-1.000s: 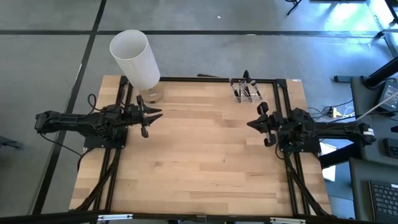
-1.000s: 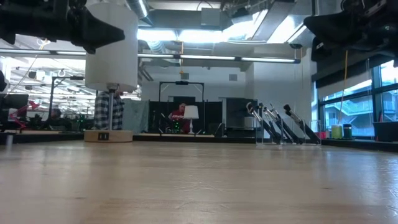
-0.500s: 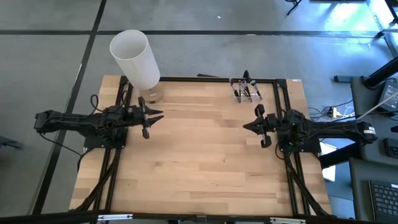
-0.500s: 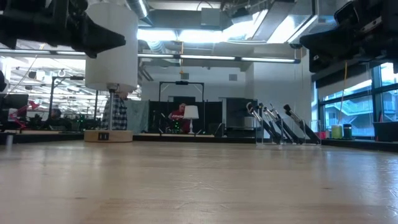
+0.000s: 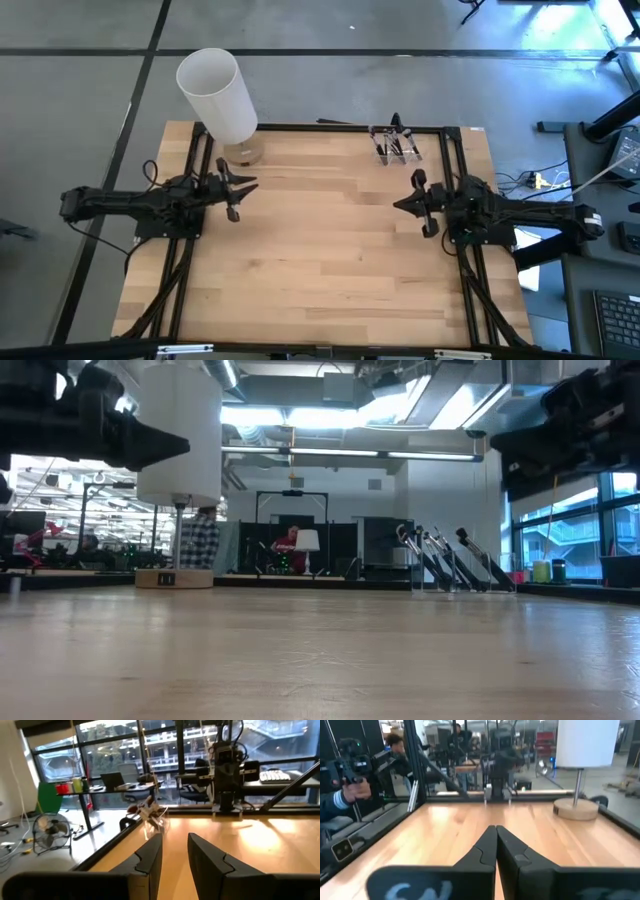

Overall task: Put items in baskets/containers
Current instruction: Return to Home Position

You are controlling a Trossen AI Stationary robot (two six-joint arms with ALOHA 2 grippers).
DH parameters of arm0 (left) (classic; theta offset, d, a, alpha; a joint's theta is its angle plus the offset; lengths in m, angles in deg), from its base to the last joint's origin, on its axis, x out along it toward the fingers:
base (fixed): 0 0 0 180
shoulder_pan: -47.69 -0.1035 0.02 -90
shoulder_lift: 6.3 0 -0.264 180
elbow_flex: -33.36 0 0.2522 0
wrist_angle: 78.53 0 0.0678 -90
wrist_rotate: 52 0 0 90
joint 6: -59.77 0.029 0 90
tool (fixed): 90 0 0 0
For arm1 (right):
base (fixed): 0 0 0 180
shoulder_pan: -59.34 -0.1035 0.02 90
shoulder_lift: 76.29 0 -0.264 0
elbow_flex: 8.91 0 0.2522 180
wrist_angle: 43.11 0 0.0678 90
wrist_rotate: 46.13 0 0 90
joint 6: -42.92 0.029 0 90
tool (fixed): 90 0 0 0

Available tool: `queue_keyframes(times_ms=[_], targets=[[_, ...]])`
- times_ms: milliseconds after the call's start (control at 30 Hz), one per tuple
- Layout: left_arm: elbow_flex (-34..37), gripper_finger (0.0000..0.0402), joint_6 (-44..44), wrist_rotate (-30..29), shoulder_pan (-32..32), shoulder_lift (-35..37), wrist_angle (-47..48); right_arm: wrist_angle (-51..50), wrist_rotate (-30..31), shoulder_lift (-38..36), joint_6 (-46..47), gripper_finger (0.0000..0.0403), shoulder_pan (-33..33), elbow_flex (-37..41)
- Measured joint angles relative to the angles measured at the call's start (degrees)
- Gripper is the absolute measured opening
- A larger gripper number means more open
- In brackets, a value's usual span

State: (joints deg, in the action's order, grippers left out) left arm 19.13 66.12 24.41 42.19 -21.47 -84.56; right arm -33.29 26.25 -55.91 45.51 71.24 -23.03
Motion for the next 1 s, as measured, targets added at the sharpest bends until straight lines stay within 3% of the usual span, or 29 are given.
queue_keyframes(times_ms=[333, 533, 633, 1000], targets=[[0.00, 0.0088, 0.81, 0.62, -2.25, 13.50, 16.10, -0.94, 0.23, 0.07, 0.18, 0.0006, 0.00, 0.00], [-0.02, 0.0088, -0.50, 4.37, -3.55, 15.14, 17.50, 10.31, 3.49, 0.50, 0.78, 0.0006, -1.08, -0.04], [-0.02, 0.0088, -0.52, 4.01, -4.08, 15.14, 17.49, 11.07, 3.98, -0.10, 1.28, 0.0006, -1.66, -0.04], [-1.25, 0.0088, -1.63, 5.30, -3.94, 15.18, 20.57, -3.41, 3.06, -13.93, -0.04, 0.0006, -1.53, -0.04]])
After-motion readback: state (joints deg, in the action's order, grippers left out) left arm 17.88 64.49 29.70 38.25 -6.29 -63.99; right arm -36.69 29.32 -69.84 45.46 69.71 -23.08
